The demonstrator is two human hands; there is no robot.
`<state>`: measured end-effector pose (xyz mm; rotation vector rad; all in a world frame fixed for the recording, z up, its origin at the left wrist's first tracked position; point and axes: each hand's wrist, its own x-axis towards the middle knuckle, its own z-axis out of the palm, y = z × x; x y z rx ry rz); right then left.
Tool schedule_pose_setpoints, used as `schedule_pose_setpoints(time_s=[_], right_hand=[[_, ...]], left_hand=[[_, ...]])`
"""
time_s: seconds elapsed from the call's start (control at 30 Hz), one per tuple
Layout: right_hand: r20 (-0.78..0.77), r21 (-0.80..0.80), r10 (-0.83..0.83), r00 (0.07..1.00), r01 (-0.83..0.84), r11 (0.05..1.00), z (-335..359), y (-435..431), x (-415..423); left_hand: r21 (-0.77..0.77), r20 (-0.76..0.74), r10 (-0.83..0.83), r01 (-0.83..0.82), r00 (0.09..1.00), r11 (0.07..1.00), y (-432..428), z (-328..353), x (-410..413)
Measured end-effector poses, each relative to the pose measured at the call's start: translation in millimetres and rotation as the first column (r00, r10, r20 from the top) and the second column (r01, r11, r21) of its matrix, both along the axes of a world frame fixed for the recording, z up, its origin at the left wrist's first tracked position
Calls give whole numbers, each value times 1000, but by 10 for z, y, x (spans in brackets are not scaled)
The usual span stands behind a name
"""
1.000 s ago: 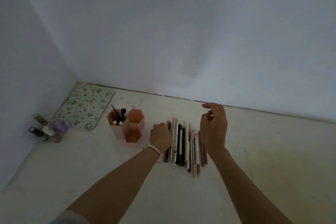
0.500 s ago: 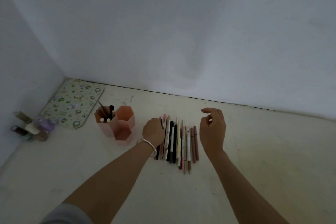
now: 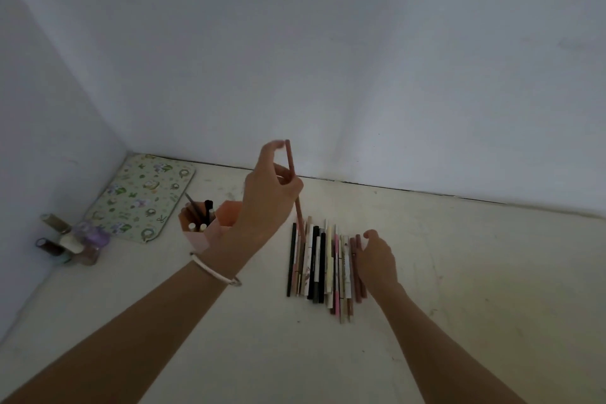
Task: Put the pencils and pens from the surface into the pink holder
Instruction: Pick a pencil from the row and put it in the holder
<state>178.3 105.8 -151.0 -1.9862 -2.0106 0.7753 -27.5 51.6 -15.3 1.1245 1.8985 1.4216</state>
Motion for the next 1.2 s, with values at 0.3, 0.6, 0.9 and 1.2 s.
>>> schedule_pose_setpoints(time_s=[0.3, 0.6, 0.9, 1.2], right_hand=[[-267, 254, 59, 962, 11, 967, 497, 156, -136], [-631, 512, 412, 657, -47, 858, 1469, -243, -1541], [-593, 577, 562, 576, -183, 796, 1292, -717, -1990], [-329, 584, 645, 690, -388, 713, 828, -854, -2038]], left_hand=[[301, -32, 373, -347, 927, 888, -451, 322, -795], [203, -216, 428, -389, 877, 899, -810, -269, -1167], [22, -637, 274, -339, 720, 941, -1050, -520, -1245], [217, -397, 454, -399, 798, 891, -1144, -250, -1299]])
